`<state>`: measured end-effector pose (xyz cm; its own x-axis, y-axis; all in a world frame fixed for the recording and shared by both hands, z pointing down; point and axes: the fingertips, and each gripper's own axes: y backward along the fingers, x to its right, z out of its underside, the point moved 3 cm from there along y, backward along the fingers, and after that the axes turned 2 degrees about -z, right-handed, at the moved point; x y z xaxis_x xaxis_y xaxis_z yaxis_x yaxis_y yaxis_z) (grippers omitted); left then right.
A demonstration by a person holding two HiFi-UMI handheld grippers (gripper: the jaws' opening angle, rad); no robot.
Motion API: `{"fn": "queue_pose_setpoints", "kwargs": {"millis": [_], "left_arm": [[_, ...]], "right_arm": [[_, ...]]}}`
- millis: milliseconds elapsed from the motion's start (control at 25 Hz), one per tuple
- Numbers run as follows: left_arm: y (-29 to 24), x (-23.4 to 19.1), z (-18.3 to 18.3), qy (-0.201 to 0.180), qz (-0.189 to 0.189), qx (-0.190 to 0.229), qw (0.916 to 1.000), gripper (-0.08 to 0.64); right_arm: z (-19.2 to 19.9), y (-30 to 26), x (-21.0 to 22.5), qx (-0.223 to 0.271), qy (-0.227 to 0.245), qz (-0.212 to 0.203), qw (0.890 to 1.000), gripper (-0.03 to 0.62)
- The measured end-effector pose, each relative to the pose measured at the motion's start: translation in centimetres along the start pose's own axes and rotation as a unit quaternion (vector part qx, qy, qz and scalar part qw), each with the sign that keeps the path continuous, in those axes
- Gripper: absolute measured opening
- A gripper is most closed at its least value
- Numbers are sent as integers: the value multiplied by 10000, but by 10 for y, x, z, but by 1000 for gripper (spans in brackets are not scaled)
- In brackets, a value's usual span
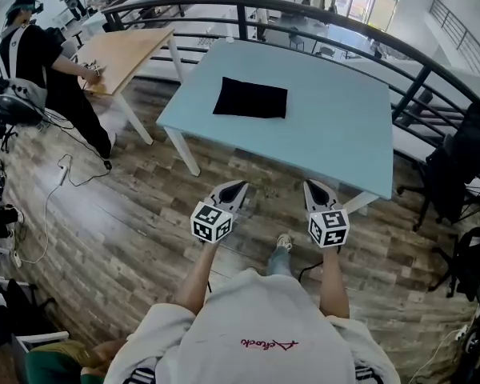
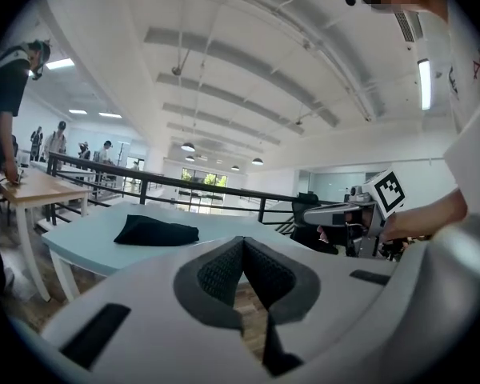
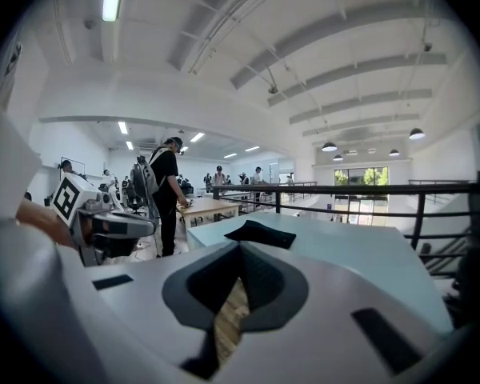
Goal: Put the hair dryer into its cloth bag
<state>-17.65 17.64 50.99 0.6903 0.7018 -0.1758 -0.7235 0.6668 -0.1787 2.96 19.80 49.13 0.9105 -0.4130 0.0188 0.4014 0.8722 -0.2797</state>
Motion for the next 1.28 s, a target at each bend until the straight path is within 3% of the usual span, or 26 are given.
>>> {"fn": "queue_pose_setpoints", "kwargs": {"millis": [280,1280], "left_arm": [[20,6,6,68,-199,82,9997,6],[22,48,14,78,-22,118,9999,6]], "right_arm": [[6,20,-7,32,-44,98,9999,15],[38,63,-11,-119,-235,126,9996,15]]}}
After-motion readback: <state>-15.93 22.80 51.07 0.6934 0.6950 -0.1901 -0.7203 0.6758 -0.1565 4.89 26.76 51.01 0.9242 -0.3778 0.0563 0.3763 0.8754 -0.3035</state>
